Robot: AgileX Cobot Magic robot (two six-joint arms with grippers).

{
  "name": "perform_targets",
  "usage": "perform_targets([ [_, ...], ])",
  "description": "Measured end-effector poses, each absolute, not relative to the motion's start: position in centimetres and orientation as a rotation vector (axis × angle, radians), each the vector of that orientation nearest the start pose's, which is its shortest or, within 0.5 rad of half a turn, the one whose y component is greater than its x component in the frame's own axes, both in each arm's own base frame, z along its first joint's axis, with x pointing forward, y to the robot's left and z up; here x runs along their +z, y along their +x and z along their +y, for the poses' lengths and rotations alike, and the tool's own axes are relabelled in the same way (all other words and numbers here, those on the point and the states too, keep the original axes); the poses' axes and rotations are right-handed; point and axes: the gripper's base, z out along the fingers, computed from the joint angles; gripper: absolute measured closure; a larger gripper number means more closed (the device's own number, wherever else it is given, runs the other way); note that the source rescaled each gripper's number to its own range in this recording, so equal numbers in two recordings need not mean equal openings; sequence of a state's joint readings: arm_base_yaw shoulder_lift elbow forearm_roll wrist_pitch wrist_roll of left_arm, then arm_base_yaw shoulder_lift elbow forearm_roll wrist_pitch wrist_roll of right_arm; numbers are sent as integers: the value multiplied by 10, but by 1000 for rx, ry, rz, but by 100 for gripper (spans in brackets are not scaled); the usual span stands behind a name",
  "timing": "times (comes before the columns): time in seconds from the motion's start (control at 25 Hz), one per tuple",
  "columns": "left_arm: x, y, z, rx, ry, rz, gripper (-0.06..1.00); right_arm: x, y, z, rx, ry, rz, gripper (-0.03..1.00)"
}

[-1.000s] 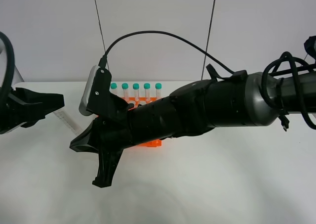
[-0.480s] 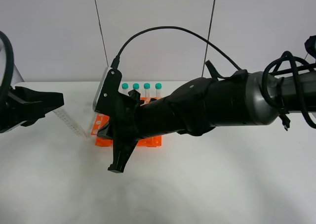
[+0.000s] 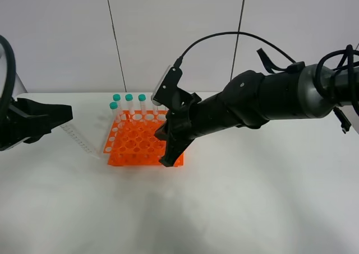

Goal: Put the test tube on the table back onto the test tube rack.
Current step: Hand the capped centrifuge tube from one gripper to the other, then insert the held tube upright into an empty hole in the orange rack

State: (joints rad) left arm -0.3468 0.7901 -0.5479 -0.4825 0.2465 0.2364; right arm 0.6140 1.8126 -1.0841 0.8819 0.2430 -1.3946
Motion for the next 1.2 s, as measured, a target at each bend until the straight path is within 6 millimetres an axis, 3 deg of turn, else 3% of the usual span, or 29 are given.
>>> perform_targets([
  [0.32,301,151,-65,-492,188,1966,94,154,339,176,191,-1057,2297,97],
  [0.64,301,151,-65,-492,188,1966,94,156,367,109,134,-688,2481,97],
  [0.92,301,151,-65,-492,189,1966,94,155,370,91,-65,-633,2532,97],
  [1.2,301,151,-65,-492,189,1966,94,155,374,67,-35,-437,2586,97],
])
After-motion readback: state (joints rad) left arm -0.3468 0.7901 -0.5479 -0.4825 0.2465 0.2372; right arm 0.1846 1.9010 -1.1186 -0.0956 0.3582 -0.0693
